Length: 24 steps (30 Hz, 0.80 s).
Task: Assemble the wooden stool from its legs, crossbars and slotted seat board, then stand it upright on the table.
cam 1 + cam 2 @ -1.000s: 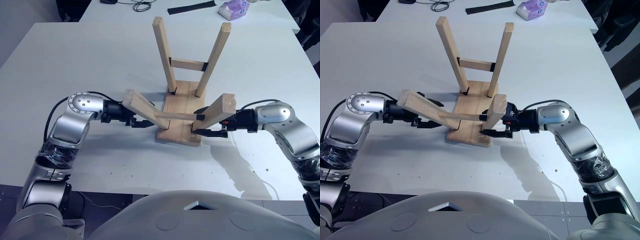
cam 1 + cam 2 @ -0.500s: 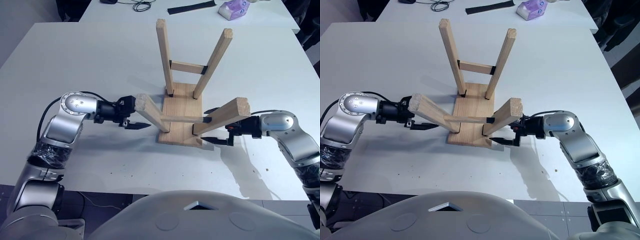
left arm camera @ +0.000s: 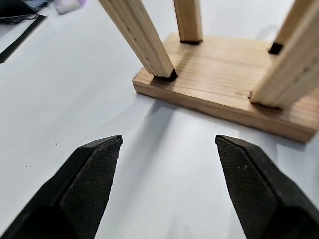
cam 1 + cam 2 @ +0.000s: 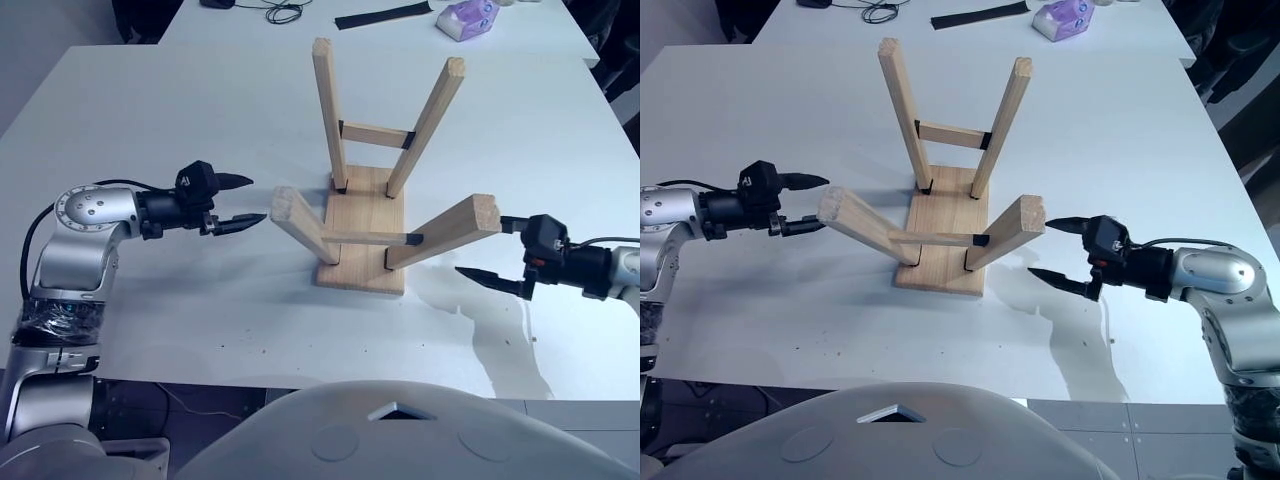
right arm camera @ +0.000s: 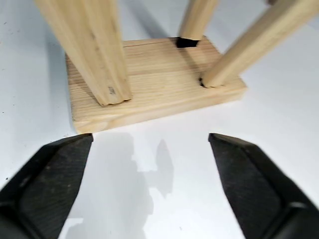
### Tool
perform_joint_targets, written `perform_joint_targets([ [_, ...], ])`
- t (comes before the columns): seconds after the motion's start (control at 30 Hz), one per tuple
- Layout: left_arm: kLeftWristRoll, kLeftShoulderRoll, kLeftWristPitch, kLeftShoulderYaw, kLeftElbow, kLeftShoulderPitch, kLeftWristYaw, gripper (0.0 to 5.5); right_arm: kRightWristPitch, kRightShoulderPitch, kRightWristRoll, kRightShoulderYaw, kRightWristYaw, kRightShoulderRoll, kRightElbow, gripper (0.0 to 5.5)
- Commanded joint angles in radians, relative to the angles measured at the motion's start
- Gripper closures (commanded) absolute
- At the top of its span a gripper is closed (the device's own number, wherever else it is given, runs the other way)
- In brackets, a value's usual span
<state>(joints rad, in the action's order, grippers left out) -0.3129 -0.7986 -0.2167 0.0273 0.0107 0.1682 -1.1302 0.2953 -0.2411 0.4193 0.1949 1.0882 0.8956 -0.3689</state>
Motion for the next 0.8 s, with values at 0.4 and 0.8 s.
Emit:
perform_joint_targets([
  [0.4, -0.218, 0.105, -0.249, 0.136, 0.148, 0.012, 0.181, 2.02, 0.236, 0.211, 0.429, 0.189, -0.319, -0.171, -0.138, 3.46],
  [0.8, -0.218, 0.123, -0.288, 0.08, 0.18, 0.025, 0.211, 2.02, 0.293, 0.646, 1.167, 0.146, -0.829, -0.194, -0.329, 3.46],
])
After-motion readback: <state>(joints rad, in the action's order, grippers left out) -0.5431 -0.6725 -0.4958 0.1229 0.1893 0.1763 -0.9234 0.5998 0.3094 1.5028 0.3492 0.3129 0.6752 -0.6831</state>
